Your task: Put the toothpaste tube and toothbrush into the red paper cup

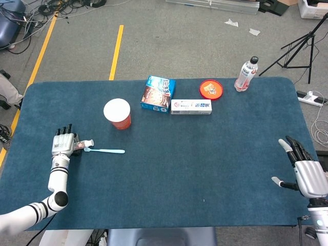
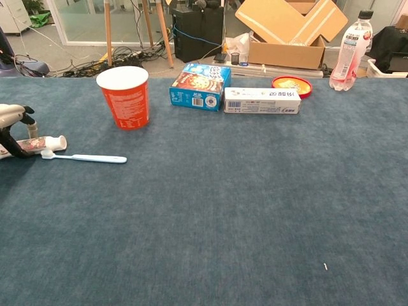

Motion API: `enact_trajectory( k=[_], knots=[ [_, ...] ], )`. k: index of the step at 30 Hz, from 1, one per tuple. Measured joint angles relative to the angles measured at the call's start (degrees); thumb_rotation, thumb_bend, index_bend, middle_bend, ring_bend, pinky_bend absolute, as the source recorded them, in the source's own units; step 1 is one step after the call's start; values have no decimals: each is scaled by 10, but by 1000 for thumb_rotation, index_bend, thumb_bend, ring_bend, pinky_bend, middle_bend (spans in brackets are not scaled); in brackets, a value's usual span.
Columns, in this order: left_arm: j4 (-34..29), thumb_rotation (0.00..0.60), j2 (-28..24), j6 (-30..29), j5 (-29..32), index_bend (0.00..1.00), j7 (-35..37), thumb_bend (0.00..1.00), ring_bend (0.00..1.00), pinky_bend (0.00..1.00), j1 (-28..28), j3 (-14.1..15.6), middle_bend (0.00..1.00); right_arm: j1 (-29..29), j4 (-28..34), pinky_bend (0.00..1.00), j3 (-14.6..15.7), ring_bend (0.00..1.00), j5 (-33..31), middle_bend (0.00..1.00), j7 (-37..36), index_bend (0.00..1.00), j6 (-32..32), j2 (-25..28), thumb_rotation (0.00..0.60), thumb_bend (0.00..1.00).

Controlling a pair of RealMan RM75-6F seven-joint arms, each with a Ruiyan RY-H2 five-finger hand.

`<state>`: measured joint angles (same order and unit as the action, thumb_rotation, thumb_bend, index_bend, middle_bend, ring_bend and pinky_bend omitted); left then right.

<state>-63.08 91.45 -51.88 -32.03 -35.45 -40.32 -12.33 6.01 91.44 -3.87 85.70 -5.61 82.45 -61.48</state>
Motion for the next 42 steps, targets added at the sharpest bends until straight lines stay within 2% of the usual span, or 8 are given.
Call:
enact_trajectory(
  k=[8, 23, 35, 42],
  knots=[
    [4, 600, 5, 2, -1, 489, 4, 289, 0, 0, -1, -1, 0, 0, 0, 235, 0, 0, 0, 0, -1, 0, 0, 0, 600, 0],
    [-7, 600, 4, -26, -39, 567, 38, 302, 0, 0, 9, -9, 0, -2, 1, 235, 0, 0, 2, 0, -5, 0, 5, 3, 600, 0],
    [-66, 600, -30, -66, -74, 583, 71, 320, 0, 0, 27, -23, 0, -1, 2, 235, 1, 0, 3, 0, -3, 0, 3, 2, 600, 0],
    [-101, 600, -51, -87, -91, 597, 122, 327, 0, 0, 41, -43, 0, -2, 2, 235, 0, 0, 3, 0, -4, 0, 4, 3, 600, 0]
  ],
)
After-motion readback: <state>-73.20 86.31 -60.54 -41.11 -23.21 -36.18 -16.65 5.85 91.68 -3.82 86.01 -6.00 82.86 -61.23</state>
